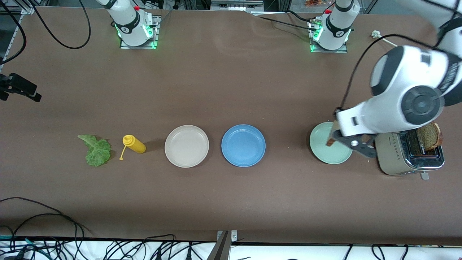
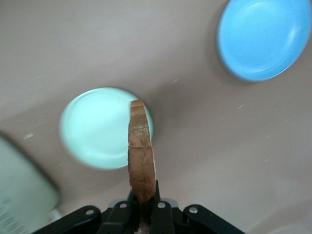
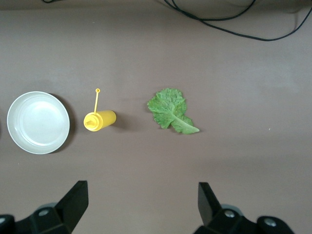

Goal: Make sandwich in blue plate with both arms
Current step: 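Lift the bread out and carry it over the blue plate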

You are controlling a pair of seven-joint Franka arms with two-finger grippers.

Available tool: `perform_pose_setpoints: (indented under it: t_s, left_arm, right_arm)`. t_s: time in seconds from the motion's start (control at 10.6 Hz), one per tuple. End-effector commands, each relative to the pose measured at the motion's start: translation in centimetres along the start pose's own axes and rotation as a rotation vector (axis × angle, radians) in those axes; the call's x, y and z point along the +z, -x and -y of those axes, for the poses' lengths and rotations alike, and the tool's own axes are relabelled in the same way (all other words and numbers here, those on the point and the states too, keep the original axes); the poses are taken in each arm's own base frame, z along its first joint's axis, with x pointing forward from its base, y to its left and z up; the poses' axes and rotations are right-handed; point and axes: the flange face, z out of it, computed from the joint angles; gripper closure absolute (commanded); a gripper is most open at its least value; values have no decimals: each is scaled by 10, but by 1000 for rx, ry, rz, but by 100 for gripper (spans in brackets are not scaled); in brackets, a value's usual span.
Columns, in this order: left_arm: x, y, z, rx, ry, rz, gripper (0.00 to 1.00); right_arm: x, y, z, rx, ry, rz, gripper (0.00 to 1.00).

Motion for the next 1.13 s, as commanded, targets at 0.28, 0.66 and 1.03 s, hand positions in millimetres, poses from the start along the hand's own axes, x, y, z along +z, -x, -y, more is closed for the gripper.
perform_pose_setpoints:
  t_s: [0.28,0.66,1.03]
  left_arm:
    - [91,-100,-30,-121,599,-241,100]
    - [162,-131,-49,-137,906,-248,100]
    - [233,-146,-71,-2,956,-252,100]
  right_arm:
    - [-7,2,0,2,-14,-1,0]
    - [-7,2,-2,5,-12,-1,0]
    - [-7,2,-3,7,-12,-1,0]
